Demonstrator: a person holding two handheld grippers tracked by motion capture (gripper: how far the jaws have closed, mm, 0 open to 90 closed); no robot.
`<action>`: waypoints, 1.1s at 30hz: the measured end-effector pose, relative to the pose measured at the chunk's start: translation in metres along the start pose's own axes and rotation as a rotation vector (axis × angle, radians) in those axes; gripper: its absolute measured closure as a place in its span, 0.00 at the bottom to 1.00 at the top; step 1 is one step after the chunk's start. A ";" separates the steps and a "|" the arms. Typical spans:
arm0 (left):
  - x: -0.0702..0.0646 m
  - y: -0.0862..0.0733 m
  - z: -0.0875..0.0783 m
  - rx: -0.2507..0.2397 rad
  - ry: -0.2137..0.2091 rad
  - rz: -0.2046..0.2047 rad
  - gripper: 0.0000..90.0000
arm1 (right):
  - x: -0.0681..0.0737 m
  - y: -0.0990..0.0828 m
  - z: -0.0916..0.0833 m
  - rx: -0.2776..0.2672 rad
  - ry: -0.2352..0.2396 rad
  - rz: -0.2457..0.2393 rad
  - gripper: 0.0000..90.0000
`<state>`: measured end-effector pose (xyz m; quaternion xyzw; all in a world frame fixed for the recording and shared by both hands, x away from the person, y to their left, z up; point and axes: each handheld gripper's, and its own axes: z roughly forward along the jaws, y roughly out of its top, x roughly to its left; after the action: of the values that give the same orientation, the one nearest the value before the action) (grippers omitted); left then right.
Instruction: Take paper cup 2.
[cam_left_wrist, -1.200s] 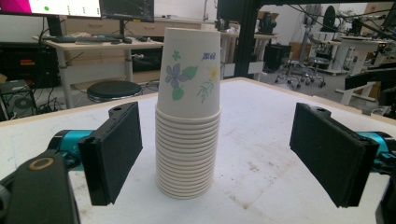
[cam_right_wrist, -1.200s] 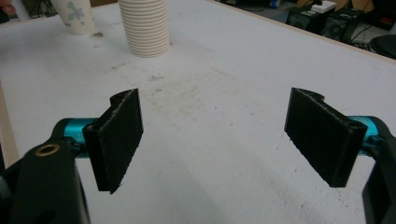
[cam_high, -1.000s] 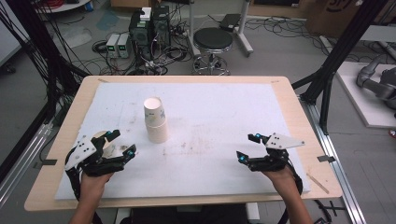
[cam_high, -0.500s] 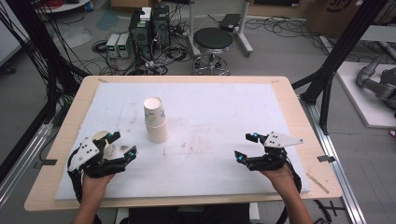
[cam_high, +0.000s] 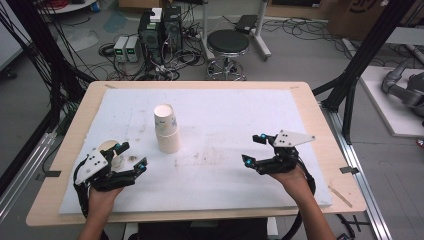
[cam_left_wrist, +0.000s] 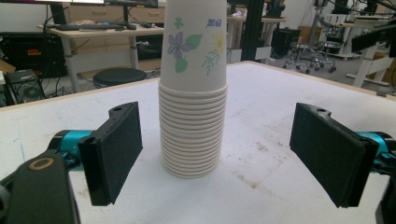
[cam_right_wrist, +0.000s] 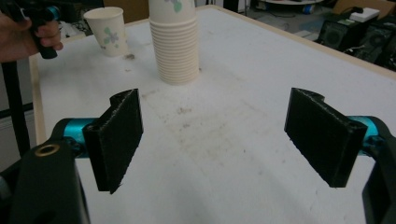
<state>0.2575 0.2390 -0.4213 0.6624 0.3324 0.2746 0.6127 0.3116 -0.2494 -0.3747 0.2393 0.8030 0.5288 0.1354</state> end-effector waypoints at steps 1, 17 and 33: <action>0.000 0.000 0.000 0.003 0.000 0.003 0.19 | 0.000 0.005 0.002 0.000 0.006 -0.007 0.22; 0.000 -0.003 0.003 0.010 -0.004 0.000 0.19 | 0.001 0.072 0.049 0.022 0.085 -0.071 0.22; 0.001 -0.006 0.005 0.022 -0.009 0.004 0.19 | 0.010 0.123 0.108 0.065 0.198 -0.114 0.22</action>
<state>0.2616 0.2368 -0.4277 0.6710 0.3314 0.2691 0.6062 0.3832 -0.1194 -0.3055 0.1442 0.8413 0.5151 0.0776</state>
